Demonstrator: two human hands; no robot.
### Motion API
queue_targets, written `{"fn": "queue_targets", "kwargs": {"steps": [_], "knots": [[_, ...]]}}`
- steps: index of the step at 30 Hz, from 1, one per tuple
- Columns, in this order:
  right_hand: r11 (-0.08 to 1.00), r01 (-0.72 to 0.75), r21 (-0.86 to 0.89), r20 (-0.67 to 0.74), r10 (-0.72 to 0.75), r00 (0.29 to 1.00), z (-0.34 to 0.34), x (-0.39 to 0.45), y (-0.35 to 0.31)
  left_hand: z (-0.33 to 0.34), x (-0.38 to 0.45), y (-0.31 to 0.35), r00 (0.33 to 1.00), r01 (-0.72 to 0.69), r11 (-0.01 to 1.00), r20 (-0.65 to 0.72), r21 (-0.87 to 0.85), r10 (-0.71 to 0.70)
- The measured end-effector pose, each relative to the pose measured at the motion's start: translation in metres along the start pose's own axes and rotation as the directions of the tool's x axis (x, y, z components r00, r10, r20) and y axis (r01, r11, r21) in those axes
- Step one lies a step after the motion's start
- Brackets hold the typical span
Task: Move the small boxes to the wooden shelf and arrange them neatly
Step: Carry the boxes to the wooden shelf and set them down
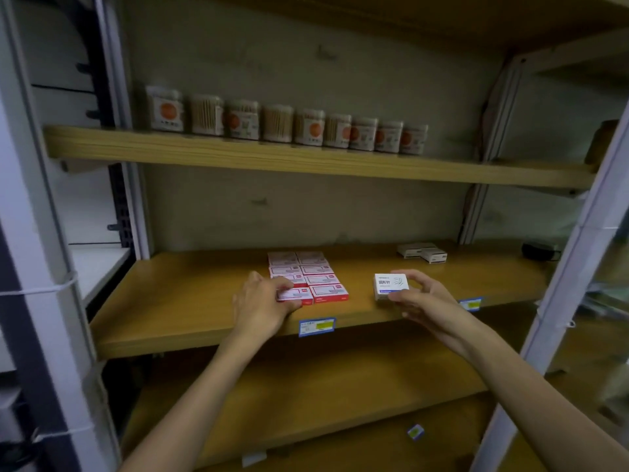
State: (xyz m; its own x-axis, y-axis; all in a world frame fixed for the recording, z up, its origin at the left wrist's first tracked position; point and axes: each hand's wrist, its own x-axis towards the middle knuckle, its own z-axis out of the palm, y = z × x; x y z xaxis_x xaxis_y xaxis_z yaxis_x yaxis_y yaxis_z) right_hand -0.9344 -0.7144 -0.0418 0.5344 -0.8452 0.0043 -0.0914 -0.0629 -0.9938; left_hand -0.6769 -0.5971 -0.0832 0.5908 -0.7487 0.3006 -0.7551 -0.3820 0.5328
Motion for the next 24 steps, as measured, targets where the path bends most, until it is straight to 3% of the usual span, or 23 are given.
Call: {"fn": "queue_targets", "kwargs": {"steps": [5, 9, 13, 19, 24], "knots": [[0.997, 0.032, -0.072, 0.006, -0.032, 0.999, -0.038, 0.036, 0.013, 0.012, 0.009, 0.011, 0.992, 0.112, 0.994, -0.055, -0.017, -0.112], [0.964, 0.088, -0.253, 0.019, -0.086, 0.996, -0.076, 0.072, 0.02, 0.014, 0.002, 0.023, 0.983, 0.159, 0.984, -0.109, 0.074, -0.151], [0.753, 0.158, -0.639, 0.004, -0.202, 0.979, -0.116, 0.117, 0.028, 0.02, -0.006, 0.056, 0.967, 0.035, 0.966, -0.254, 0.255, 0.032], [0.61, 0.172, -0.773, 0.033, -0.233, 0.972, -0.147, 0.169, 0.044, 0.035, -0.002, 0.091, 0.956, -0.057, 0.97, -0.266, 0.236, 0.121], [0.437, 0.228, -0.87, 0.043, -0.393, 0.918, -0.151, 0.184, 0.047, 0.048, 0.002, 0.106, 0.955, -0.042, 0.96, -0.27, 0.276, 0.12]]}}
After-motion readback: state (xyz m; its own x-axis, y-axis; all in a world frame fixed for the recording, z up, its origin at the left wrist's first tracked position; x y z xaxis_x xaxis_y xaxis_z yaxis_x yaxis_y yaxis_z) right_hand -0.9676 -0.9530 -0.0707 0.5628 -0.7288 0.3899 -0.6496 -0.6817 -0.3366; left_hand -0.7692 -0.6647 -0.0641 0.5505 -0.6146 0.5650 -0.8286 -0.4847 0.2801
